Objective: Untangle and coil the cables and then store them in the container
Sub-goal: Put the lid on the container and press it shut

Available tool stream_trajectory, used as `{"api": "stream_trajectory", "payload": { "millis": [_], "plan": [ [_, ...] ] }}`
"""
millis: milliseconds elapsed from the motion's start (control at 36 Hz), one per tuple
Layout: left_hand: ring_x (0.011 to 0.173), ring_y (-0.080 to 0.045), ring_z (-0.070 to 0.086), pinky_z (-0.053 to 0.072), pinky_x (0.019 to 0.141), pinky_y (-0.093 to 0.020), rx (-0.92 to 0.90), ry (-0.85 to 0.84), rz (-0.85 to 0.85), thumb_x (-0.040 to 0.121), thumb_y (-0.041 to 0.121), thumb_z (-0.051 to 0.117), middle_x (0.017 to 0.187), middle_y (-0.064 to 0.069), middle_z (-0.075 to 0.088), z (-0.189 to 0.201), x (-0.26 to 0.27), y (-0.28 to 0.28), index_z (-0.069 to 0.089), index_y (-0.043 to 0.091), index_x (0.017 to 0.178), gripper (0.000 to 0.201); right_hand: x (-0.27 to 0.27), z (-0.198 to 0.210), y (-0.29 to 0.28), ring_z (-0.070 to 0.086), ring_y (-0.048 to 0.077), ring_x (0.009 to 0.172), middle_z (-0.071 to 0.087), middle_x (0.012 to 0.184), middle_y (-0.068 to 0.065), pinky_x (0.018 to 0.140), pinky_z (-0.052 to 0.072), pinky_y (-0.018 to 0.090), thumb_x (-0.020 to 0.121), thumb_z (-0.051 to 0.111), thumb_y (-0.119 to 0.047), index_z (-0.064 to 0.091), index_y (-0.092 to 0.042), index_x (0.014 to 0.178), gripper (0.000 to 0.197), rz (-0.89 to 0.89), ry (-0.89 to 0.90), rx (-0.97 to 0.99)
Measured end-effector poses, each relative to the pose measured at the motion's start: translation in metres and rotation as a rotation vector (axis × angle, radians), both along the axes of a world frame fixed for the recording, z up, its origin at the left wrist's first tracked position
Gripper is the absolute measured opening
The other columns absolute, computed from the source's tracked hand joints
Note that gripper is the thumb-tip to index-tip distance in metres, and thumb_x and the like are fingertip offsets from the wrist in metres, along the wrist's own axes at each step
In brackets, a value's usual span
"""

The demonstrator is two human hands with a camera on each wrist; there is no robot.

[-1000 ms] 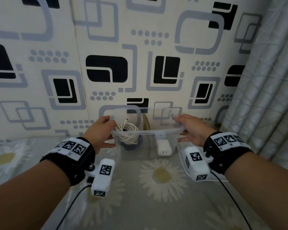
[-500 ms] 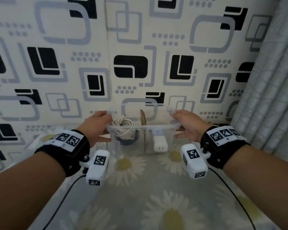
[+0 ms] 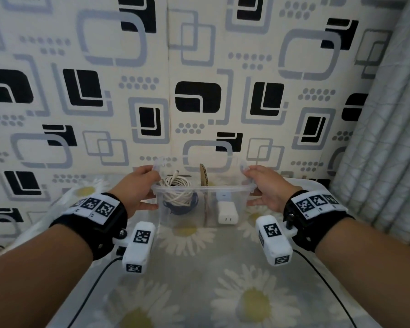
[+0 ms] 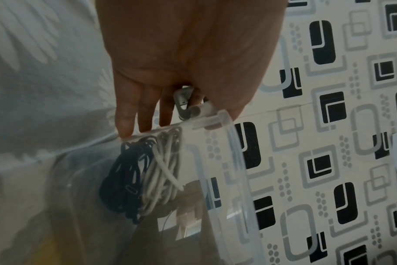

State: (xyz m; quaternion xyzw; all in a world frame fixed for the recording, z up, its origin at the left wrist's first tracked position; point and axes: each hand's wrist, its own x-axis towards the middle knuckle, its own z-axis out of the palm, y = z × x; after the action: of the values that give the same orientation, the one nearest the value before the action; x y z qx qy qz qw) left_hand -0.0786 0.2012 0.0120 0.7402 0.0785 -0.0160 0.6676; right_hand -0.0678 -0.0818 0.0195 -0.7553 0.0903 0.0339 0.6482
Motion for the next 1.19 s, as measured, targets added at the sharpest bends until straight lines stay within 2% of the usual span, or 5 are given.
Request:
{"api": "stream_trajectory", "payload": {
  "millis": [472,639,750,972,1194],
  "plan": [
    [0.109,-0.026,0.056,0.045,0.088,-0.036,0.168,-0.130,0.118,0.087,0.032,0.069,0.143,-0.007,0.044,0.003,0.007,0.002,0.040,0.027,0.145,0.065,-0.004,0.002,-0.001,0.052,0.025,0.117,0.043,0.143,-0.001,0.099,0.045,0.046,0.096,0.049,-0.049,0.028,-0.034,0.147,0.057,0.000,-0.044,-0.081],
    [0.078,-0.018,0.055,0.047,0.062,-0.029,0.265,-0.316,0.159,0.090,0.038,0.061,0.125,-0.007,0.057,0.032,-0.002,-0.021,0.054,0.028,0.132,0.044,-0.006,0.009,-0.014,0.050,0.025,0.116,0.056,0.118,0.002,0.105,0.036,0.047,0.099,0.031,-0.055,0.055,-0.024,0.108,0.040,-0.036,-0.072,-0.195],
    [0.096,-0.010,0.054,0.042,0.083,-0.029,0.271,-0.425,0.079,0.093,0.039,0.056,0.130,0.004,0.053,0.054,-0.017,-0.049,0.055,0.032,0.130,0.038,-0.008,0.011,-0.033,0.042,0.031,0.130,0.045,0.143,0.012,0.109,0.033,0.048,0.098,0.033,-0.056,0.039,-0.014,0.143,0.062,-0.118,-0.056,-0.282],
    [0.091,0.009,0.051,0.038,0.072,-0.014,0.207,-0.541,-0.170,0.096,0.034,0.051,0.112,0.016,0.061,0.082,-0.050,-0.131,0.060,0.035,0.123,0.028,-0.017,0.006,-0.089,0.032,0.033,0.138,0.033,0.153,0.010,0.107,0.028,0.046,0.101,0.037,-0.046,0.034,-0.012,0.147,0.057,-0.254,-0.024,-0.307],
    [0.119,-0.008,0.049,0.042,0.096,-0.030,0.150,-0.431,-0.481,0.099,0.028,0.042,0.132,0.010,0.055,0.070,-0.061,-0.213,0.060,0.032,0.125,0.032,-0.036,-0.009,-0.147,0.045,0.028,0.120,0.046,0.138,0.005,0.089,0.037,0.035,0.099,0.049,-0.030,0.042,-0.005,0.141,0.050,-0.348,0.009,-0.302]
  ]
}}
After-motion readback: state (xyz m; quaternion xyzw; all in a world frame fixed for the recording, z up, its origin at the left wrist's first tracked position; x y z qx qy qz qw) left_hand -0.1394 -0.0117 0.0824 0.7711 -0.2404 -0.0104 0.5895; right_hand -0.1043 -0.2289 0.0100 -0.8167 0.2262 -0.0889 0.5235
